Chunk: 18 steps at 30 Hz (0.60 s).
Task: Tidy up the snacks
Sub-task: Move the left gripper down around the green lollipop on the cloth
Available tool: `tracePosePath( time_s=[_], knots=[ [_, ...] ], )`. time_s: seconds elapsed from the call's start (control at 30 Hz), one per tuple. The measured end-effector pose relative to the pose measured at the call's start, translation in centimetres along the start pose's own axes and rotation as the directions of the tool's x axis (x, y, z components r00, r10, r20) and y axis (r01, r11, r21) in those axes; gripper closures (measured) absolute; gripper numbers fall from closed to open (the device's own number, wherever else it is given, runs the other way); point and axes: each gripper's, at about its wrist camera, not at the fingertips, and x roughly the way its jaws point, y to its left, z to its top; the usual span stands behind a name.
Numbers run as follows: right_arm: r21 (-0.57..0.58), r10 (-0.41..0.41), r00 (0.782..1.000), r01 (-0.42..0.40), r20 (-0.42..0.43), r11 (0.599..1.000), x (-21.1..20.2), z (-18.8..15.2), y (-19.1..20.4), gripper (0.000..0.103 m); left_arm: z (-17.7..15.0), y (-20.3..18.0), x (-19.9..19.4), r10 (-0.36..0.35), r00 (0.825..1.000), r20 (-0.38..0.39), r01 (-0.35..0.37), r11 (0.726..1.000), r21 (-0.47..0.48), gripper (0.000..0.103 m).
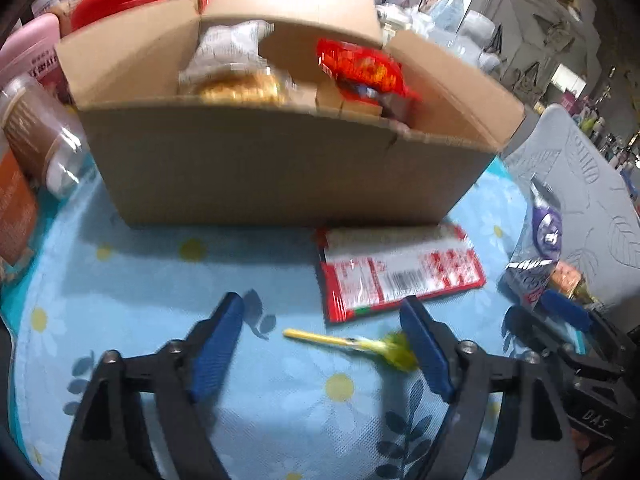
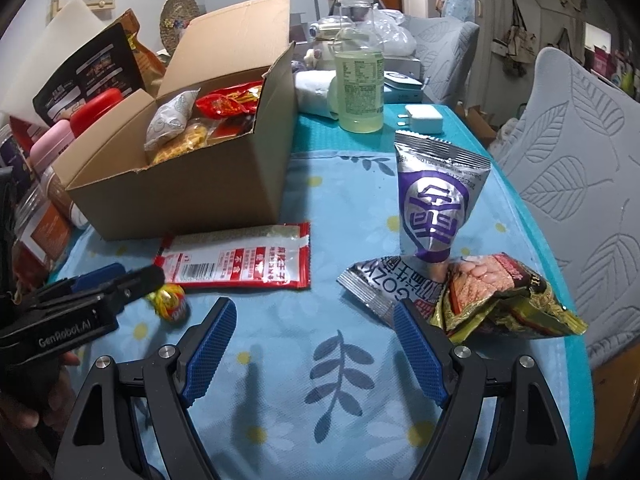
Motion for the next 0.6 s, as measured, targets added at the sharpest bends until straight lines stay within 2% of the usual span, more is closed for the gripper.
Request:
tracePosePath(
  time_s=[0.13,0.23,0.27,0.4,0.6],
  knots=[
    [0.005,0.006,1.0,-0.006,0.006,1.0,0.0,0.0,-0.1,0.021,-0.5,-1.1,0.0,0.033,0.999,-0.004,-0.032,0.997,0.074,0.02],
    [0.009,0.008,1.0,-0.008,0.006,1.0,0.0,0.0,-0.3,0.021,-0.6,-0.9,-0.8,-0.055,0.998,0.014,0.055,0.998,0.035,0.02],
    [0.011,0.009,1.0,-0.009,0.005,1.0,0.0,-0.1,-0.3,0.021,-0.6,-1.0,-1.0,-0.063,0.998,0.016,0.062,0.997,0.035,0.02],
    [0.018,0.015,1.0,-0.015,0.01,1.0,-0.2,-0.2,-0.5,0.021,-1.0,-1.7,-1.5,-0.069,0.998,0.016,0.068,0.996,0.06,0.02],
    [0.021,0.015,1.0,-0.015,0.015,1.0,-0.6,-0.4,-0.8,0.021,-1.5,-2.0,-1.8,-0.065,0.998,0.022,0.064,0.997,0.039,0.02]
  ],
)
